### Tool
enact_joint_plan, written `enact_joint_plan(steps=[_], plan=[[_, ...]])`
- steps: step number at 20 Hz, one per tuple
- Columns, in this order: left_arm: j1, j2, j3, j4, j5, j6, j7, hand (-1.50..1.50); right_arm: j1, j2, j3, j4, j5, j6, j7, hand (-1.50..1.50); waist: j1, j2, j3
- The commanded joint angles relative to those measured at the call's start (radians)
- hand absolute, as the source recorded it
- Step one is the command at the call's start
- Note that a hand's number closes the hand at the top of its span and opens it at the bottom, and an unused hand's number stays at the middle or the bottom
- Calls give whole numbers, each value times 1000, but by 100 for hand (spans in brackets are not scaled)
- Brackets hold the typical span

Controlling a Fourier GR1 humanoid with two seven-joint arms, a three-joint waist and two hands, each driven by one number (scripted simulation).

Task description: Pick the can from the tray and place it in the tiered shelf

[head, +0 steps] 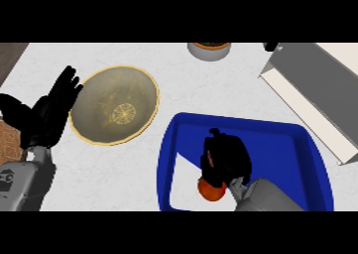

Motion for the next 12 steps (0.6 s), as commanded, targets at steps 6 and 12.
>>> enact_joint_plan(steps=[6, 12], plan=[[43, -6, -6, -61, 2, -3, 41, 0, 281, 3, 288, -354, 128, -89, -13, 150, 0, 10, 11], [31, 13, 21, -42, 7, -27, 9, 0, 293, 74, 175, -602, 110, -251, -19, 150, -3, 13, 11]])
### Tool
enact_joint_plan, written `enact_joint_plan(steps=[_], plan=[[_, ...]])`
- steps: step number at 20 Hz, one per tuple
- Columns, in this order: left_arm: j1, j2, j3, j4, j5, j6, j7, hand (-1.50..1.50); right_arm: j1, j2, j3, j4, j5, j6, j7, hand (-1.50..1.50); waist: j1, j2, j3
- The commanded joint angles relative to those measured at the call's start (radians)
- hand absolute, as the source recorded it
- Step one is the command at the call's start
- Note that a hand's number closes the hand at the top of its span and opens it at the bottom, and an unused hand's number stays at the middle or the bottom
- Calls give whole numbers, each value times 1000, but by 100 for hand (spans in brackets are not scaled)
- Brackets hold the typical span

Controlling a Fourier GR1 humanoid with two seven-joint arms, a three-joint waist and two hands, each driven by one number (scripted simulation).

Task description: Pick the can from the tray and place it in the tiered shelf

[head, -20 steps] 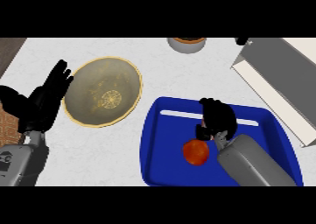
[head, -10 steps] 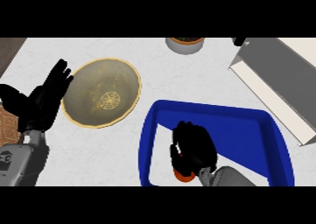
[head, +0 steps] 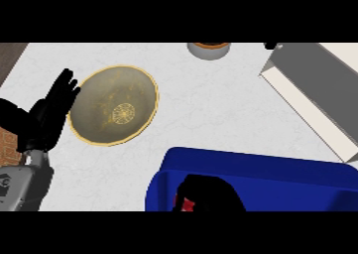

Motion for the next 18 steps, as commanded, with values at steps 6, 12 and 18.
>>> enact_joint_plan(steps=[6, 12, 18], plan=[[-4, -32, -16, -18, -14, 12, 15, 0, 33, 11, -103, -435, 74, -5, 123, 150, 0, 8, 2], [-26, -31, 2, 1, -22, 19, 17, 0, -114, 78, -328, -584, -23, 199, 270, 150, 7, 10, 1], [5, -16, 3, -7, -28, -15, 6, 0, -286, 31, -663, -555, -123, 388, 269, 150, 7, 10, 2]])
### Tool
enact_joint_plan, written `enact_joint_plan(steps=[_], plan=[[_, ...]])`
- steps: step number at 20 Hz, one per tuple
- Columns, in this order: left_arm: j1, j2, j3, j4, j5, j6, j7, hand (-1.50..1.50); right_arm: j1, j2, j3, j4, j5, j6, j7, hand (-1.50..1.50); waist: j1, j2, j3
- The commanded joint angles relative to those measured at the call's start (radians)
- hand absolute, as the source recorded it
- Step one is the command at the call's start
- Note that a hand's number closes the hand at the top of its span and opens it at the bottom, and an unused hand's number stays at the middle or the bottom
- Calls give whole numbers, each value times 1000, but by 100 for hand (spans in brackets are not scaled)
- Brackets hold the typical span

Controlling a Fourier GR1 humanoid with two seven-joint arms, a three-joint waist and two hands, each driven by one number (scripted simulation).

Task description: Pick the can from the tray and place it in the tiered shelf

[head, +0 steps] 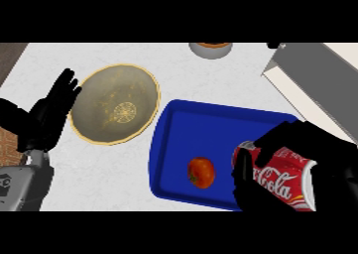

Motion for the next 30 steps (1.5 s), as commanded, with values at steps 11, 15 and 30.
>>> enact_joint_plan(steps=[11, 15, 30], plan=[[12, -11, 10, -50, -6, 5, 51, 0, -93, -142, -789, 68, -457, 223, -180, 150, -9, 0, 2], [18, -13, 19, -49, -11, -15, 24, 0, -139, -206, -887, 250, -498, 173, -255, 150, 5, 2, 1], [36, -46, 31, -78, -53, -19, 35, 0, 7, -413, -1077, 618, -611, 111, -654, 150, 5, 1, 1]])
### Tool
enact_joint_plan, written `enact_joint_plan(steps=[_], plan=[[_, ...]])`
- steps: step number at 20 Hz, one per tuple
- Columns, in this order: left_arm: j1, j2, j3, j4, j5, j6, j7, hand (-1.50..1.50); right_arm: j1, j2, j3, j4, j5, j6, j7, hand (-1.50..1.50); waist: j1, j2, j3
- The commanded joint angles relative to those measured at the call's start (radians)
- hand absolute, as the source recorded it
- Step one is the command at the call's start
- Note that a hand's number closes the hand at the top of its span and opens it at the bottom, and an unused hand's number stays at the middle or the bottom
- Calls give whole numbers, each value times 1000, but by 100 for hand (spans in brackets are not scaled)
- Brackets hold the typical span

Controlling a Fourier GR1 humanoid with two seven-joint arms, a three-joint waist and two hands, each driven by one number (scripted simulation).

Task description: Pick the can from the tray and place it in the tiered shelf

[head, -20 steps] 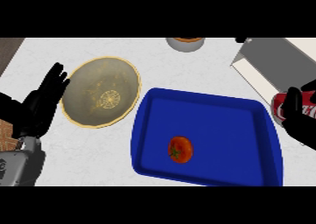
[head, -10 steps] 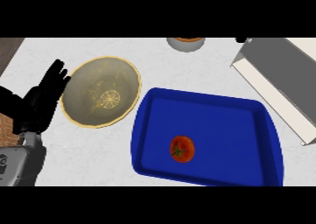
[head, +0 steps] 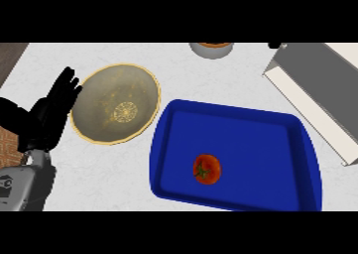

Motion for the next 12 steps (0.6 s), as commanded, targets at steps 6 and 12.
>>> enact_joint_plan(steps=[6, 12], plan=[[9, -38, 9, 55, -25, -16, -54, 0, 22, -96, -8, 222, -20, -63, -193, 150, 0, 0, 0], [-5, -24, 16, 20, -13, -32, -19, 0, -44, -149, -46, 459, 72, -218, -214, -150, 12, 5, 0]])
